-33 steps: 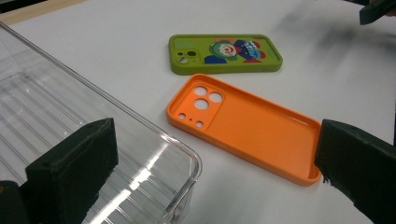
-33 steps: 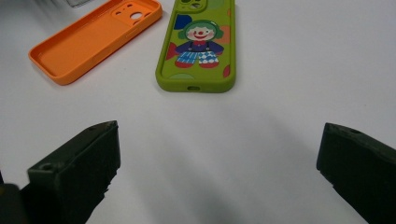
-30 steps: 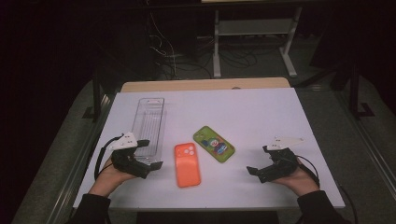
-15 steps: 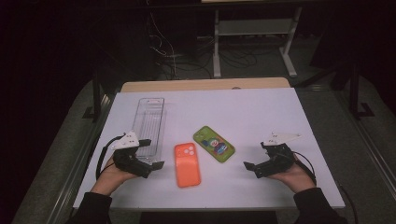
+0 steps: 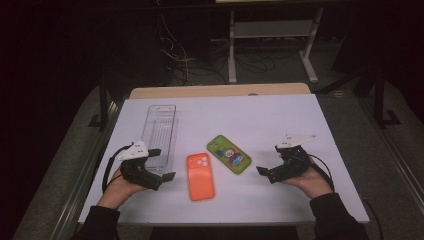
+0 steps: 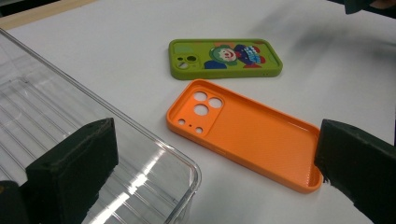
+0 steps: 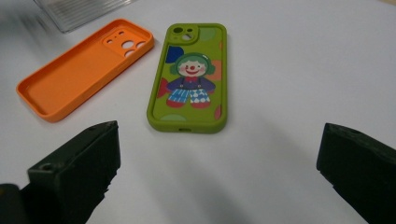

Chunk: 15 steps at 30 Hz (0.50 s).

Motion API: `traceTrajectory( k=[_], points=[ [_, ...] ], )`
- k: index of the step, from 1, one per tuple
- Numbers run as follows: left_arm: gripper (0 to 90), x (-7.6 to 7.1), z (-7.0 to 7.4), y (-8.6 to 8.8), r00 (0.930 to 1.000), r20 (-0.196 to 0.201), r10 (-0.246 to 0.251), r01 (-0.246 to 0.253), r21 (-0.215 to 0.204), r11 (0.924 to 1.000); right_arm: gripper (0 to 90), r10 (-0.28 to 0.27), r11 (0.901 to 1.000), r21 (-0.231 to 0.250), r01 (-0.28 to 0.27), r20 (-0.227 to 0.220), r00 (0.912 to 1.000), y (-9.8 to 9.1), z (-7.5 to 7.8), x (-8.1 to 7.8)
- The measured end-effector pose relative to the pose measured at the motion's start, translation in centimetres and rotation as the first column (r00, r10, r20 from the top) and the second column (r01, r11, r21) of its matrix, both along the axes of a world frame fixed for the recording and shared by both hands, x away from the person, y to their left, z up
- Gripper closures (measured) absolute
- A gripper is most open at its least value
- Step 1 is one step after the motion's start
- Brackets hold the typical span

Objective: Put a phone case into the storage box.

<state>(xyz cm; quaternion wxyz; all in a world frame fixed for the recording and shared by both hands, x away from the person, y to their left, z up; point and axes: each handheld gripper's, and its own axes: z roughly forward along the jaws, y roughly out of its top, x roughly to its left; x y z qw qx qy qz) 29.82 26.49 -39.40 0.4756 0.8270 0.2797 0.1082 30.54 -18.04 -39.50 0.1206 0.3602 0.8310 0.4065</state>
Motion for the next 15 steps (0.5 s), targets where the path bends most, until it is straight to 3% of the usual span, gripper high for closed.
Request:
traceTrajectory(
  k=[5,15],
  points=[
    [0.0,0.0,0.1,0.0,1.0000,0.010,-0.001,0.001,0.001,1.0000,0.0,0.010,0.9996,-0.025,-0.010,0.002,1.0000,0.8,0.4,0.8],
    [0.0,-0.2,0.1,-0.1,1.0000,0.008,0.001,-0.001,-0.006,1.0000,0.0,-0.006,0.9998,-0.020,0.005,-0.020,0.9998,2.0,1.2,2.4]
  ],
)
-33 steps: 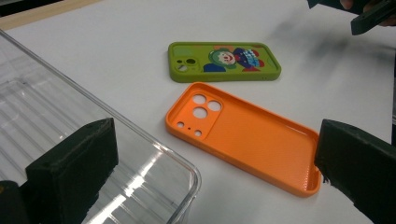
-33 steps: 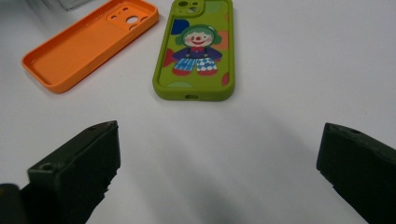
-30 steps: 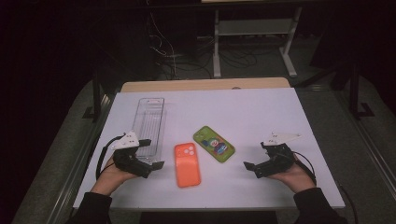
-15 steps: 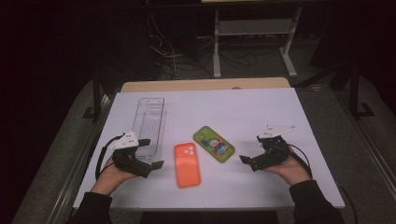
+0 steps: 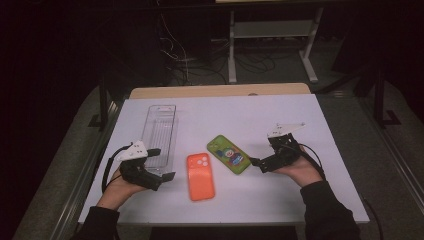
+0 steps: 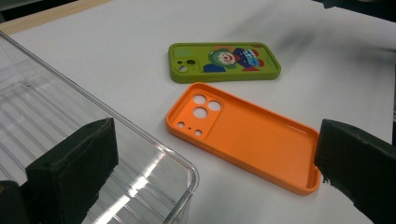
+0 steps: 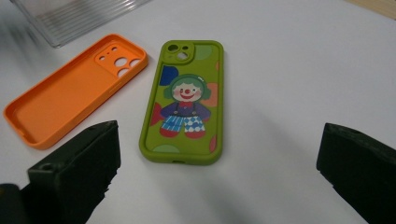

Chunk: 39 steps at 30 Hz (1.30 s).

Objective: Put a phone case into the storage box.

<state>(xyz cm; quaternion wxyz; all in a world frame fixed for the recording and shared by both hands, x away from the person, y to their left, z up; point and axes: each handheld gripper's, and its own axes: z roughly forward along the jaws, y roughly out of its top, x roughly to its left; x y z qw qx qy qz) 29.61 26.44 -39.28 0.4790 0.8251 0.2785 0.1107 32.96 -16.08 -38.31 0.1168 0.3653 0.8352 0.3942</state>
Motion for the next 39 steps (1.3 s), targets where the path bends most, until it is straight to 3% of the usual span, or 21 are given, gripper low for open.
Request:
traceTrajectory(
  k=[10,18,22,32,34,39],
  points=[
    [0.0,0.0,0.1,0.0,1.0000,-0.004,-0.003,0.003,0.008,1.0000,0.0,0.002,1.0000,-0.006,-0.003,-0.021,0.9998,1.8,0.1,1.3],
    [0.0,-0.1,0.1,0.0,1.0000,-0.003,-0.006,0.006,0.006,1.0000,0.0,0.041,0.9990,-0.020,-0.041,-0.018,0.9990,3.9,0.0,1.9],
    [0.0,-0.1,0.1,0.0,1.0000,-0.002,-0.009,0.009,0.001,1.0000,0.5,0.060,0.9979,-0.023,-0.061,-0.039,0.9974,5.5,-0.1,2.1],
    [0.0,-0.1,0.1,-0.1,1.0000,-0.003,-0.006,0.006,-0.011,0.9999,27.4,0.096,0.9953,-0.005,-0.097,-0.077,0.9924,8.3,-0.9,2.8],
    [0.0,-0.1,0.2,0.0,1.0000,0.000,-0.008,0.008,-0.011,0.9999,39.7,0.113,0.9935,0.000,-0.114,-0.105,0.9880,9.3,-1.4,3.1],
    [0.0,-0.1,0.2,-0.1,1.0000,0.000,-0.008,0.008,-0.012,0.9999,60.2,0.151,0.9878,-0.019,-0.155,-0.131,0.9798,10.9,-2.1,3.2]
  ],
)
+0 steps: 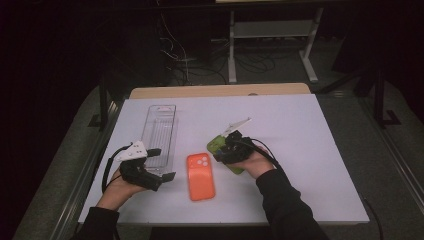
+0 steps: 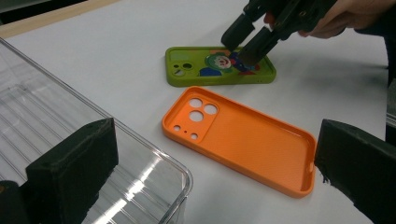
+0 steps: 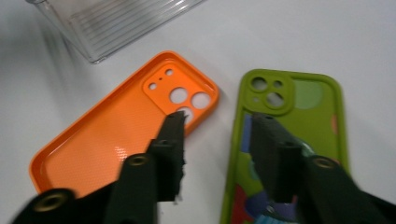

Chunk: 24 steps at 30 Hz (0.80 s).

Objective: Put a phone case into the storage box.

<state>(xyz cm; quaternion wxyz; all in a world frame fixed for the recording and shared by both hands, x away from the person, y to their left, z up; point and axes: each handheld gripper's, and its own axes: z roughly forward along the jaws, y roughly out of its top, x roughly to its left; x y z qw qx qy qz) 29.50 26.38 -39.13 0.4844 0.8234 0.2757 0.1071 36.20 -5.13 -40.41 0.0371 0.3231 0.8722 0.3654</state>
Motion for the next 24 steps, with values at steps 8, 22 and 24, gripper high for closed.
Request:
traceTrajectory(
  k=[8,22,24],
  points=[
    [0.0,-0.1,0.0,-0.1,1.0000,0.000,0.000,0.000,-0.004,1.0000,87.3,0.063,0.9980,-0.004,-0.063,-0.036,0.9974,2.0,-0.7,-0.1],
    [0.0,-0.1,0.0,-0.1,1.0000,0.003,-0.006,0.006,0.002,1.0000,88.0,0.255,0.9621,-0.086,-0.259,-0.052,0.9655,4.1,-1.9,-3.7],
    [0.0,-0.1,0.0,-0.1,1.0000,0.003,-0.005,0.005,0.002,1.0000,88.0,0.262,0.9596,-0.091,-0.267,-0.055,0.9634,4.0,-2.1,-3.9]
  ],
)
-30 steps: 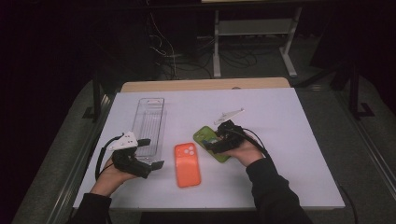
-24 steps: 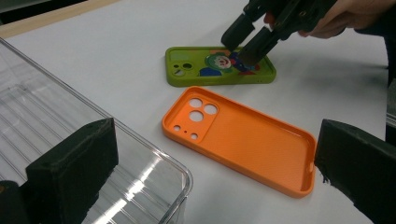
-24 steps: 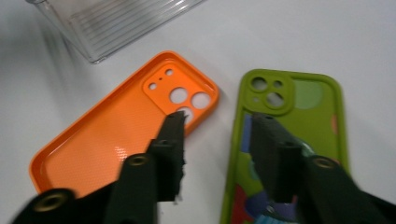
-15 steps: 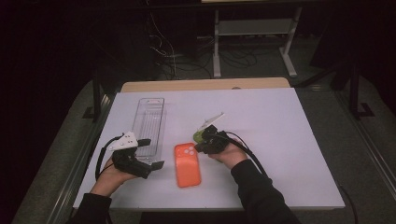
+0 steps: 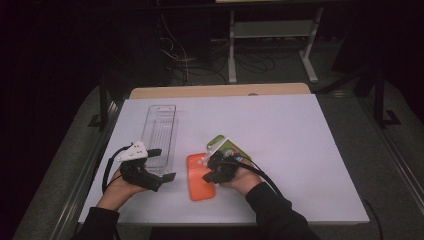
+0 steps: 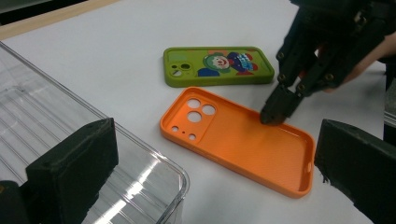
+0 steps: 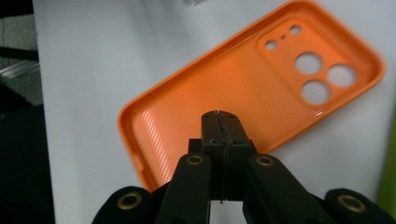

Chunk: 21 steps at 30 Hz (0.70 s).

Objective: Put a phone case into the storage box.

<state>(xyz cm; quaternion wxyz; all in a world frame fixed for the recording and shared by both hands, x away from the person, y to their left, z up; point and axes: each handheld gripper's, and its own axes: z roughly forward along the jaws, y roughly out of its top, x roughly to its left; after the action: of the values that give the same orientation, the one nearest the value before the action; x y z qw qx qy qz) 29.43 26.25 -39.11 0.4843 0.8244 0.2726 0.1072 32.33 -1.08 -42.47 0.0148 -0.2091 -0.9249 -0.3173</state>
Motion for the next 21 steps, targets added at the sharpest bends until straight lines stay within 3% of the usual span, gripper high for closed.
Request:
traceTrajectory(
  k=[13,21],
  points=[
    [0.0,-0.1,0.0,-0.1,1.0000,-0.006,-0.005,0.005,0.015,0.9999,88.1,0.075,0.9945,-0.070,-0.077,-0.033,0.9966,0.0,-0.4,-2.4],
    [0.0,-0.1,0.0,-0.1,0.9999,-0.006,-0.011,0.011,0.020,0.9997,88.2,0.046,0.9906,-0.129,-0.047,-0.010,0.9989,-1.2,-0.1,-2.2]
  ],
)
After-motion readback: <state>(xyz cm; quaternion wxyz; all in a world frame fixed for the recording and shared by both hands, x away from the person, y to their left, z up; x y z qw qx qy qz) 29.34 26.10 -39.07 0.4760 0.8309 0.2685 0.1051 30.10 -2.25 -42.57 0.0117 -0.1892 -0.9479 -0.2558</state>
